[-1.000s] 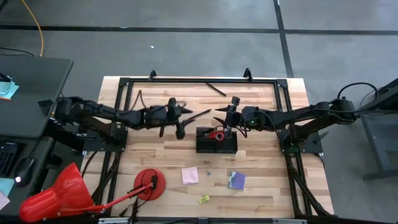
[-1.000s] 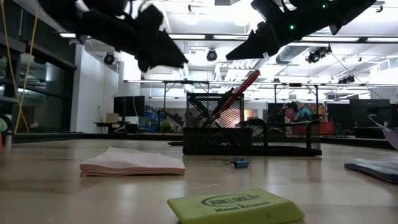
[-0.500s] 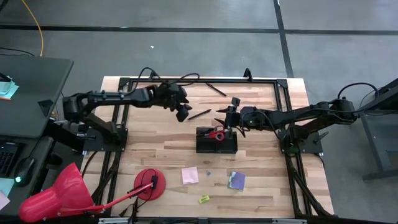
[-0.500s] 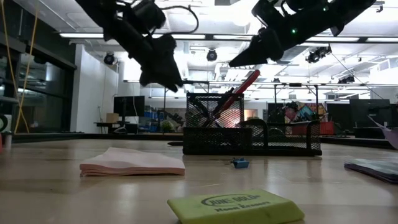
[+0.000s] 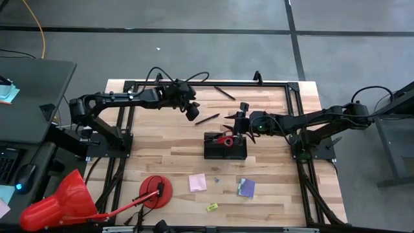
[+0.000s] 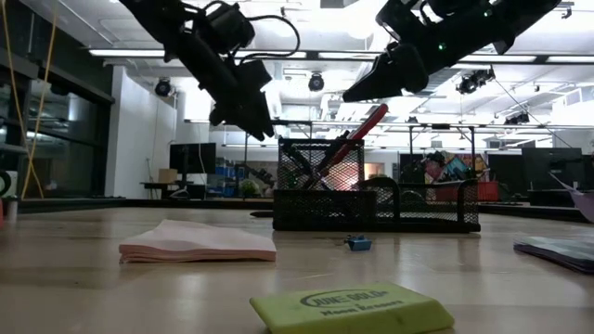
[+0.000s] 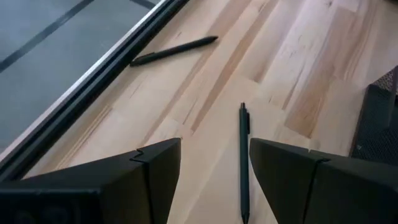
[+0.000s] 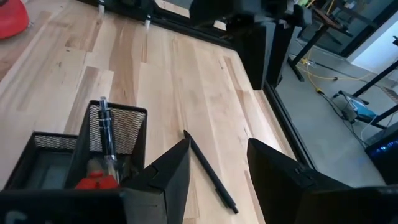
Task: Pick and place office supplies into organizer
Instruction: Put the black pen into the black desk organizer
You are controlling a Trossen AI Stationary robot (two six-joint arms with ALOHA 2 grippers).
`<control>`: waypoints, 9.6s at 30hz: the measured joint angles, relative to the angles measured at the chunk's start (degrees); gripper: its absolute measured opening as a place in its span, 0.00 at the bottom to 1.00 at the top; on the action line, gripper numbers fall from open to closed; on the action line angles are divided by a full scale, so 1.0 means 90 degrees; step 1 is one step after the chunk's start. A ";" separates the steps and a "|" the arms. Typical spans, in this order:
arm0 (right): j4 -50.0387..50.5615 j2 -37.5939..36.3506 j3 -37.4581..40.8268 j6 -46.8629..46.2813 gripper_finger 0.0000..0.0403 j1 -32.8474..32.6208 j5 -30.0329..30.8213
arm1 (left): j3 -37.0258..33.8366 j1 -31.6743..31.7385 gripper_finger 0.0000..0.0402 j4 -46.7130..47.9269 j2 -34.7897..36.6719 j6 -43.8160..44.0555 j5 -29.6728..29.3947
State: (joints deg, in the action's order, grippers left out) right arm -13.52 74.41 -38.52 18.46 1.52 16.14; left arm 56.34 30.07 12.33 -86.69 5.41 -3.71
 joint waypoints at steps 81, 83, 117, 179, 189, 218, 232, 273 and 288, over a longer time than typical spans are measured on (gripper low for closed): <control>0.0245 0.0078 0.0000 -0.0527 0.34 -0.0002 -0.0624 | 0.1291 0.0021 0.46 0.1822 -0.2655 -0.0131 0.0829; 0.0249 0.0078 0.0000 -0.0553 0.34 -0.0002 -0.0624 | 0.1291 0.0031 0.46 0.1834 -0.2655 -0.0145 0.0829; 0.0083 0.0428 -0.0010 -0.0595 0.34 -0.0007 -0.0704 | 0.1311 -0.0091 0.07 0.1385 -0.2946 -0.1068 0.0676; -0.0850 -0.1144 0.0681 -0.0497 0.34 0.0010 0.1435 | 0.1118 -0.0093 0.02 -0.0226 -0.1029 -0.0700 0.1323; -0.5030 -0.2982 0.3376 -0.0395 0.34 -0.0003 -0.0145 | -0.0944 -0.0405 0.02 -0.3327 0.0255 -0.0352 0.1744; -0.4843 -0.0499 0.1641 -0.1331 0.52 0.0579 -0.2132 | -0.1902 -0.1727 0.02 -0.5167 0.0286 -0.0302 0.1439; -0.4932 0.0432 0.0804 -0.1525 0.43 0.0974 -0.3322 | -0.1902 -0.1810 0.01 -0.5010 0.0274 -0.0384 0.1241; -0.2644 -0.0447 0.0833 -0.1014 0.06 0.0140 -0.2207 | -0.1899 -0.1798 0.34 -0.3730 0.0401 -0.0408 0.0446; -0.3182 0.0388 0.0834 -0.1268 0.06 0.0089 -0.1910 | -0.1851 -0.1800 0.34 -0.3245 0.1272 -0.0413 -0.0949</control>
State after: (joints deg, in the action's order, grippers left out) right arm -42.15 77.91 -31.02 7.05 2.32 -1.05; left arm 39.68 13.87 -16.87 -75.24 1.69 -12.25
